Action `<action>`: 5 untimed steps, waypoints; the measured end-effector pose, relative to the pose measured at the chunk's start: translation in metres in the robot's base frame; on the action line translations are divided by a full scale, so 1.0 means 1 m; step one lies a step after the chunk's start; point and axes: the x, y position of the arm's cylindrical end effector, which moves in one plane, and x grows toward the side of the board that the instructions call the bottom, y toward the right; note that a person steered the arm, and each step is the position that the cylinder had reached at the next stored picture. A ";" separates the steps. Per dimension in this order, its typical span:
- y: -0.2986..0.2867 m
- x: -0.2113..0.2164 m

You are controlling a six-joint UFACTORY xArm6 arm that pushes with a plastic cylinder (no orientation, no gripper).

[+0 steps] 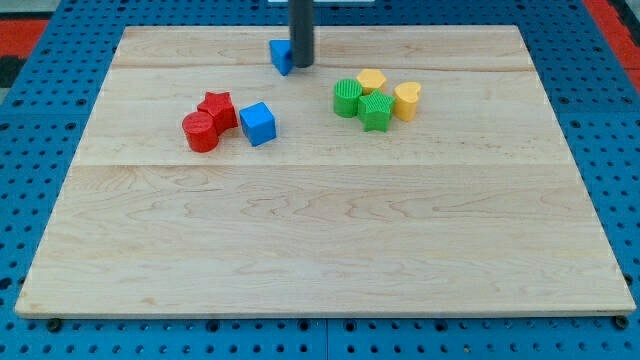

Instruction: Place the blue triangle towards the top of the red star

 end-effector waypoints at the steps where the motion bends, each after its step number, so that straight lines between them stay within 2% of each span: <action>1: 0.022 -0.004; 2: 0.034 -0.026; 3: -0.009 -0.032; 4: -0.069 -0.014; 5: -0.097 0.009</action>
